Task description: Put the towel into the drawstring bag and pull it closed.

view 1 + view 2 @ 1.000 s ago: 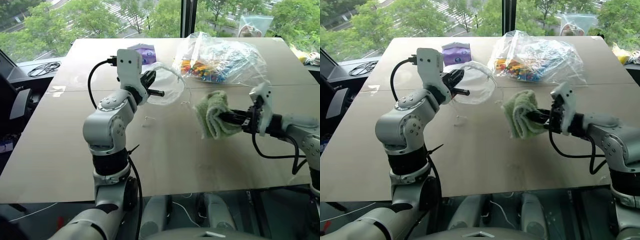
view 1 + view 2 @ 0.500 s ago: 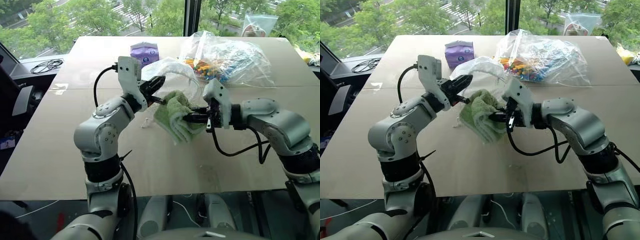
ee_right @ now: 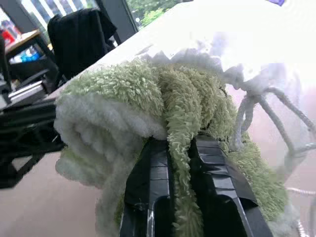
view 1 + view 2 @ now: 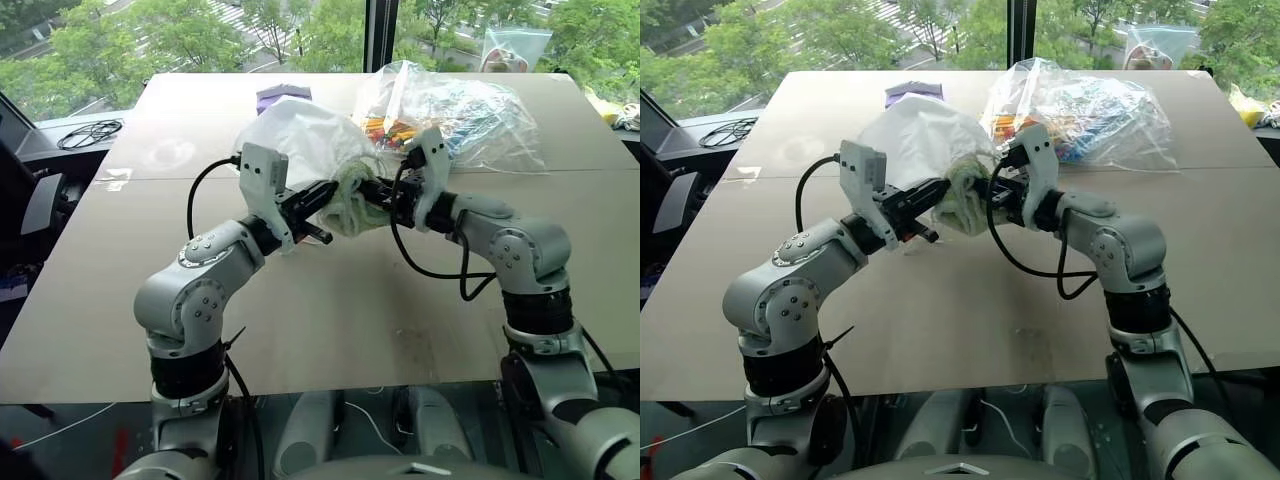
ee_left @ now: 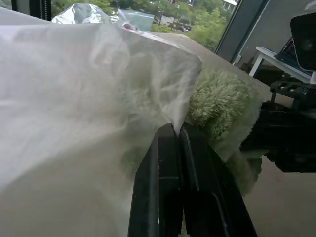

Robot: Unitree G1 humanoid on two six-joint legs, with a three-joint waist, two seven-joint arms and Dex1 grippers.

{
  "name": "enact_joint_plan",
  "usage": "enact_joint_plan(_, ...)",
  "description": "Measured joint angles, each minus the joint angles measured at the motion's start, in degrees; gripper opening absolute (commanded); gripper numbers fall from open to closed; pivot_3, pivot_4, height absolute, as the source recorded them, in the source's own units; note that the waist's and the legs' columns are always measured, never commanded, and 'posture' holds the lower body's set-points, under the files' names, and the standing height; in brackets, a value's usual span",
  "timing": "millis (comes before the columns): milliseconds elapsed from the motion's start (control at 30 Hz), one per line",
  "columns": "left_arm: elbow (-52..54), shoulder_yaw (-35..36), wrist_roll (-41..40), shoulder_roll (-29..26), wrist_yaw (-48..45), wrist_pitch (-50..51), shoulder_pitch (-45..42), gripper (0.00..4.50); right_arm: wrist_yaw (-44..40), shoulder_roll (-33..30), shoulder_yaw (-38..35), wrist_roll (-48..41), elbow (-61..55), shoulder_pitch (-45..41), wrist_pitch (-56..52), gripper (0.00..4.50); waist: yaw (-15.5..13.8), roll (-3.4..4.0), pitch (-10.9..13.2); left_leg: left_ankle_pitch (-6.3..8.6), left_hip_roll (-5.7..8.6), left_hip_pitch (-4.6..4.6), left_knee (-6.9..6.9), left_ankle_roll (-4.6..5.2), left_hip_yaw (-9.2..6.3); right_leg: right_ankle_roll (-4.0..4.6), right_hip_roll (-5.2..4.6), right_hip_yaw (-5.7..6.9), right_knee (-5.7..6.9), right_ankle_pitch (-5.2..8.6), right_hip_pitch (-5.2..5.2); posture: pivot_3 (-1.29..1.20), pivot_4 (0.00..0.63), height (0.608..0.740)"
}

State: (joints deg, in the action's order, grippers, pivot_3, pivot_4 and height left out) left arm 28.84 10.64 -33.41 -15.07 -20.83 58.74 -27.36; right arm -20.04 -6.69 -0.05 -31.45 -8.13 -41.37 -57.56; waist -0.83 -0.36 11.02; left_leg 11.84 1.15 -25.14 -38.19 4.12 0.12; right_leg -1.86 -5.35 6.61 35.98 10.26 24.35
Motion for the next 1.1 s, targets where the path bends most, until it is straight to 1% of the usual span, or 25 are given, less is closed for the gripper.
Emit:
enact_joint_plan(67, 0.0, -0.1, -0.5, 0.5, 0.4, 0.0, 0.0, 0.0, 2.0, 1.4, -0.5, 0.0, 0.3, 0.0, -0.7, 0.04, -0.1, 0.01, 0.0, 0.0, 0.01, 0.0, 0.0, 0.0, 0.0, 0.0, 0.22, -0.09, 0.0, 0.0, 0.01, 0.0, 0.15, 0.74)
enact_joint_plan(167, 0.0, -0.6, -1.0, 1.1, 1.0, 0.0, -0.1, 0.0, 3.9, 2.3, -0.6, 0.8, 0.2, 0.7, -0.6, 0.04, -0.1, 0.01, 0.0, 0.0, 0.02, 0.02, 0.0, 0.0, 0.03, 0.0, 0.28, -0.22, -0.02, 0.0, 0.0, 0.0, 0.15, 0.74)
enact_joint_plan(233, 0.0, -1.5, -1.8, 1.6, 1.2, 0.0, -0.4, 0.0, 3.5, 0.0, 2.8, 3.1, 0.0, 2.8, 0.5, 0.04, -0.1, 0.02, 0.0, 0.0, 0.03, 0.02, 0.0, 0.01, 0.05, 0.0, 0.28, -0.25, -0.04, 0.01, 0.01, 0.0, 0.15, 0.74)
enact_joint_plan(300, 0.0, -1.5, -2.8, 2.1, 1.4, -0.1, -0.7, 0.0, 3.7, 0.5, 3.5, 3.4, 0.1, 4.7, 0.4, 0.04, 0.1, 0.02, 0.0, 0.0, 0.01, 0.02, 0.01, 0.01, 0.15, 0.0, 0.3, -0.36, -0.03, 0.01, 0.06, 0.0, 0.15, 0.74)
enact_joint_plan(433, 0.0, -1.6, -4.6, 3.3, 2.6, -0.1, -0.7, 0.0, 8.0, 7.0, -5.0, -1.1, 0.3, 3.5, -0.9, 0.04, 0.3, 0.02, 0.0, 0.0, -0.14, 0.09, 0.07, 0.01, 0.45, 0.0, 0.39, -0.79, 0.26, 0.0, 0.29, 0.0, 0.15, 0.74)
enact_joint_plan(533, 0.0, -1.5, -5.8, 3.7, 3.7, -0.1, -0.5, 0.0, 14.2, 13.5, -15.4, -8.1, 2.0, 0.8, -1.7, 0.04, 0.2, 0.02, 0.0, 0.0, -0.21, 0.21, 0.07, 0.01, 0.56, 0.01, 0.46, -0.98, 0.38, 0.0, 0.29, 0.0, 0.15, 0.74)
enact_joint_plan(600, 0.2, -1.9, -6.3, 4.0, 3.9, -0.4, 0.3, 0.0, 18.7, 14.3, -20.8, -14.5, 3.1, -0.1, -2.0, 0.04, 0.0, 0.02, 0.0, 0.0, -0.21, 0.28, 0.08, 0.02, 0.68, 0.02, 0.45, -1.05, 0.42, 0.01, 0.29, 0.0, 0.15, 0.74)
enact_joint_plan(633, 0.0, -1.7, -6.5, 4.8, 4.6, -0.7, 1.1, 0.0, 22.7, 14.4, -24.4, -19.8, 4.1, -0.2, -2.0, 0.04, 0.0, 0.02, 0.0, 0.01, -0.19, 0.27, 0.08, 0.02, 0.74, 0.02, 0.44, -1.12, 0.4, 0.01, 0.29, 0.0, 0.15, 0.74)
enact_joint_plan(700, -1.7, -1.2, -7.1, 7.8, 5.9, -2.0, 1.2, 0.0, 30.5, 14.5, -28.5, -28.2, 6.3, -0.2, -0.6, 0.04, 0.1, 0.02, 0.0, 0.02, -0.16, 0.27, 0.08, 0.05, 0.9, 0.03, 0.44, -1.27, 0.32, 0.01, 0.32, 0.0, 0.15, 0.74)
enact_joint_plan(733, -2.1, -1.2, -7.2, 8.3, 6.0, -2.3, 1.1, 0.0, 31.6, 14.5, -28.7, -29.4, 6.6, -0.2, -0.3, 0.04, 0.1, 0.02, 0.0, 0.02, -0.16, 0.27, 0.07, 0.06, 0.94, 0.04, 0.44, -1.29, 0.32, 0.01, 0.32, 0.0, 0.15, 0.74)
enact_joint_plan(800, -5.4, -2.8, -6.2, 9.1, 6.0, -4.6, 0.0, 0.0, 38.3, 14.6, -29.1, -36.0, 8.3, -0.2, 2.1, 0.04, 0.3, 0.02, 0.0, 0.03, -0.17, 0.28, 0.09, 0.08, 1.02, 0.05, 0.47, -1.37, 0.33, 0.02, 0.37, 0.0, 0.15, 0.74)
enact_joint_plan(867, -7.7, -4.0, -4.8, 9.4, 5.9, -6.4, -0.9, 0.0, 42.5, 14.6, -29.1, -39.9, 9.4, -0.2, 4.2, 0.04, 0.4, 0.02, 0.0, 0.02, -0.2, 0.28, 0.14, 0.09, 1.03, 0.04, 0.5, -1.39, 0.34, 0.01, 0.4, 0.0, 0.15, 0.74)
enact_joint_plan(900, -10.4, -5.1, -3.7, 10.0, 5.8, -8.4, -1.8, 0.0, 46.7, 14.6, -28.9, -43.7, 10.5, -0.2, 6.8, 0.04, 0.4, 0.02, 0.0, 0.02, -0.23, 0.29, 0.18, 0.09, 1.03, 0.03, 0.55, -1.47, 0.34, 0.01, 0.41, 0.0, 0.15, 0.74)
enact_joint_plan(933, -12.1, -5.7, -3.0, 10.8, 5.7, -9.6, -2.5, 0.0, 49.0, 14.6, -28.5, -45.5, 11.3, -0.2, 8.7, 0.04, 0.4, 0.02, 0.0, 0.02, -0.25, 0.27, 0.2, 0.09, 1.04, 0.02, 0.58, -1.54, 0.33, 0.0, 0.42, 0.0, 0.15, 0.74)
enact_joint_plan(1100, -18.7, -8.5, -2.1, 13.9, 3.0, -14.7, -6.8, 0.0, 56.5, 14.6, -23.7, -52.6, 13.7, -0.2, 16.0, 0.04, 0.6, 0.02, 0.0, 0.05, -0.3, 0.24, 0.24, 0.14, 1.22, 0.01, 0.65, -1.71, 0.28, 0.0, 0.49, 0.0, 0.15, 0.74)
